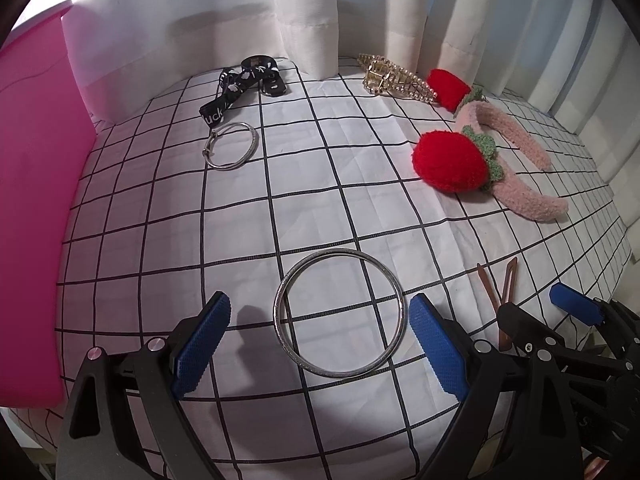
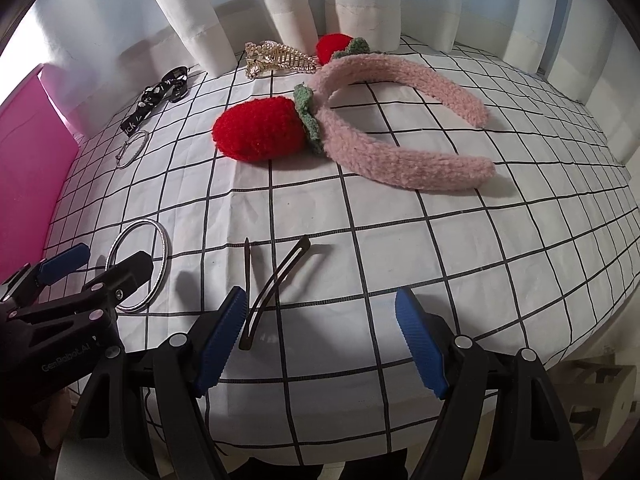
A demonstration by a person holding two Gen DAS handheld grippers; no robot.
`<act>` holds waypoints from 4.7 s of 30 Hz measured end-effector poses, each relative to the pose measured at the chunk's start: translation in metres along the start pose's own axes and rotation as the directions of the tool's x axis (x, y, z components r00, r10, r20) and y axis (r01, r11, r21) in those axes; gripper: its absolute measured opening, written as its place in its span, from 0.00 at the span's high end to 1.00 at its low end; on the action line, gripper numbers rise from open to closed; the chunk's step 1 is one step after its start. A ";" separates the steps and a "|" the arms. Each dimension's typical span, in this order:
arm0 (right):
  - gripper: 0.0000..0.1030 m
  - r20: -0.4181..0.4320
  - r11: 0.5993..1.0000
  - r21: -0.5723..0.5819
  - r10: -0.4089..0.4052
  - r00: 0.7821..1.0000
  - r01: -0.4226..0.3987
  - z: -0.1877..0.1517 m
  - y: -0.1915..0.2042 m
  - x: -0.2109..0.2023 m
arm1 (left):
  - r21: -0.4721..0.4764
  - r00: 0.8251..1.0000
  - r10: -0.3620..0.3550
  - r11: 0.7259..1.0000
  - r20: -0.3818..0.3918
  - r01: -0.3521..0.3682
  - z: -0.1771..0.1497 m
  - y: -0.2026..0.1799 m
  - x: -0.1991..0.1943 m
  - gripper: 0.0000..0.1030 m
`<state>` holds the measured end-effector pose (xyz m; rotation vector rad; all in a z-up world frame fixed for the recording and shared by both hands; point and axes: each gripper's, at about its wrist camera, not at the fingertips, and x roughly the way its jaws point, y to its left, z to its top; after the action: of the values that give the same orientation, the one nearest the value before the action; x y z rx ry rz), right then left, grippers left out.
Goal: Organize jewelry
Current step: 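Move left tool to the large silver ring while right tool reaches the brown hair clip, then close left tool on the silver ring while right tool grips the hair clip, then carry the ring with left tool while right tool carries the clip to the tub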
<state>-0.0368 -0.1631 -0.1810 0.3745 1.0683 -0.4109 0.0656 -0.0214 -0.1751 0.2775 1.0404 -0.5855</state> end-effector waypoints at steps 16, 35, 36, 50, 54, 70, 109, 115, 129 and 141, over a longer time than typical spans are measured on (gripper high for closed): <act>0.29 0.006 1.000 0.005 -0.030 1.000 0.030 0.000 -0.012 -0.001 | 0.003 1.000 -0.001 1.000 -0.011 0.001 -0.002 -0.008 0.007 0.14; 0.29 0.001 0.998 -0.050 -0.047 0.999 0.047 0.004 -0.001 0.006 | 0.043 0.998 0.043 0.998 0.034 -0.045 -0.006 -0.004 0.012 0.06; 0.29 -0.004 0.997 -0.053 -0.051 0.999 0.051 0.004 0.000 0.008 | 0.042 0.998 0.044 0.998 0.037 -0.045 -0.007 -0.004 0.012 0.06; 0.30 0.020 0.996 -0.080 -0.037 0.999 0.039 0.003 0.000 0.008 | 0.044 0.995 0.044 0.998 0.084 -0.048 -0.012 -0.003 0.009 0.08; 0.30 0.018 0.996 -0.085 -0.032 0.999 0.033 0.003 0.001 0.008 | 0.077 0.996 0.023 0.997 0.085 -0.030 -0.013 -0.009 0.004 0.26; 0.87 0.024 0.989 -0.142 0.048 0.999 -0.044 0.004 0.011 0.000 | 0.063 0.997 0.014 0.998 0.080 -0.019 -0.013 -0.006 -0.003 0.32; 0.87 0.211 0.902 -0.391 0.284 0.935 -0.186 0.087 0.061 -0.118 | -0.205 0.939 0.125 0.977 0.320 -0.060 0.035 0.029 -0.162 0.32; 0.87 0.238 0.851 -0.468 0.382 0.893 -0.239 0.110 0.090 -0.145 | -0.296 0.909 0.196 0.952 0.368 -0.085 0.041 0.049 -0.200 0.32; 0.87 0.163 0.660 -0.645 0.611 0.774 -0.385 0.129 0.217 -0.185 | -0.501 0.821 0.443 0.834 0.360 -0.231 0.027 0.134 -0.259 0.32; 0.87 0.011 0.546 -0.697 0.657 0.754 -0.466 0.133 0.318 -0.165 | -0.614 0.803 0.544 0.728 0.244 -0.306 0.002 0.220 -0.255 0.32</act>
<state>0.1521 0.0706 0.0553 0.0008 0.6900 0.5164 0.0985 0.2391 0.0356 -0.1178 0.6513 0.1120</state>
